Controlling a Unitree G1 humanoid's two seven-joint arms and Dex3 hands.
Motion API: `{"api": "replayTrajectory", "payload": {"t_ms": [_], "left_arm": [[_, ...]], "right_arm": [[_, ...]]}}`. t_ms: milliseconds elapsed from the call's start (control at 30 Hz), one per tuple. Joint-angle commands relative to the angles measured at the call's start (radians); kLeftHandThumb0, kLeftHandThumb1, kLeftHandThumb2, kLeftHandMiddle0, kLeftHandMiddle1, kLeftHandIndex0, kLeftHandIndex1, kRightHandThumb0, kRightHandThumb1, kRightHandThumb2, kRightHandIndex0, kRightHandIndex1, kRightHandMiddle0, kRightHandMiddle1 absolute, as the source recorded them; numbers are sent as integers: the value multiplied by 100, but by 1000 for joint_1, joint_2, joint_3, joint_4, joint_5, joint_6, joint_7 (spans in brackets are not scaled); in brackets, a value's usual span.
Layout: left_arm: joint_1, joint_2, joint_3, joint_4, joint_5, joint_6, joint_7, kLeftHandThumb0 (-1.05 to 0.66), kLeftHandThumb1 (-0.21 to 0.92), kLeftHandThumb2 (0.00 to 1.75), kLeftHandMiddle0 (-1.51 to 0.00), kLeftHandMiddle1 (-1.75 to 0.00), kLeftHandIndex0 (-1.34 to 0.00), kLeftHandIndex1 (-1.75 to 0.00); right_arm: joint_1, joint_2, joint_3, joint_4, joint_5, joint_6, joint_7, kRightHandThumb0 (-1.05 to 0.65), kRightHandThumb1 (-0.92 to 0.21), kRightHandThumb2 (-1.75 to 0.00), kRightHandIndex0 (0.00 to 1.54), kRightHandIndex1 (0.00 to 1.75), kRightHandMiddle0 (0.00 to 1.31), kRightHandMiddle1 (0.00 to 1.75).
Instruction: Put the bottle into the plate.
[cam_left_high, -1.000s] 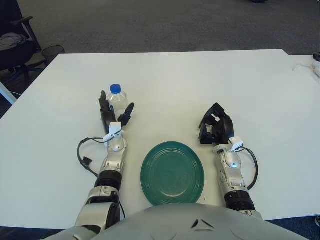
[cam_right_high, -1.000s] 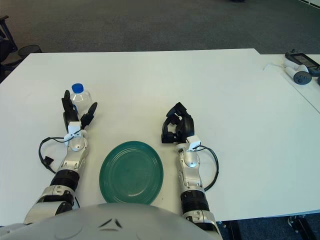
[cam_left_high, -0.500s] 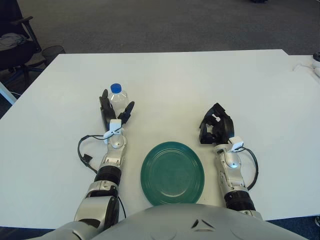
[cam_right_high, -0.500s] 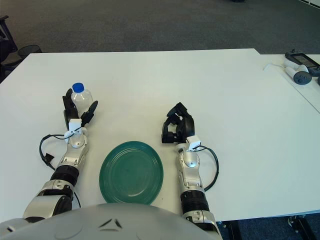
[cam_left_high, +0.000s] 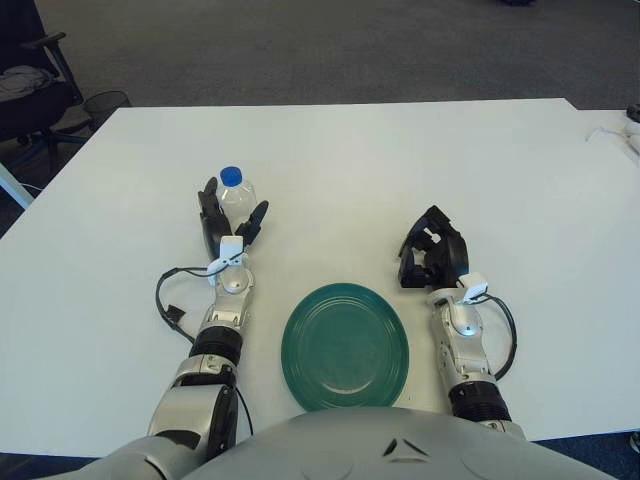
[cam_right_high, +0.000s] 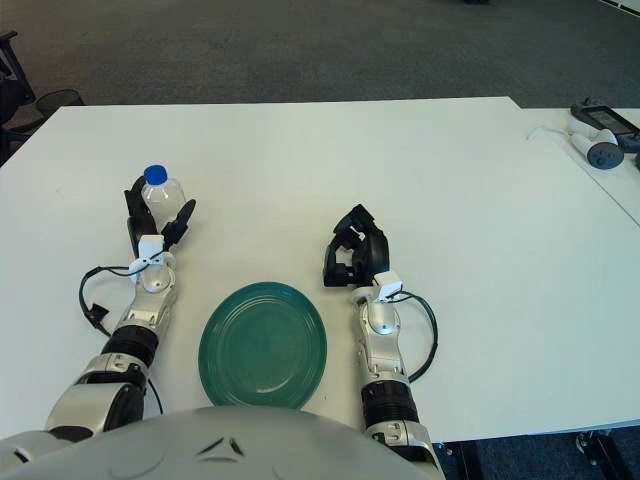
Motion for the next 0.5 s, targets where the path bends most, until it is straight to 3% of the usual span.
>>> {"api": "replayTrajectory", "payload": {"t_ms": [0, 467], "left_arm": [[37, 7, -3, 52, -1, 27, 3, -105, 90, 4, 0, -75, 0, -79], [36, 29, -16, 64, 11, 7, 8, -105, 91, 4, 0, -74, 0, -86]], "right_arm": [[92, 39, 3, 59, 25, 5, -2, 0, 3, -169, 89, 167, 64, 175], [89, 40, 6, 63, 33, -2, 7, 0, 4, -170, 90, 167, 65, 175]]}}
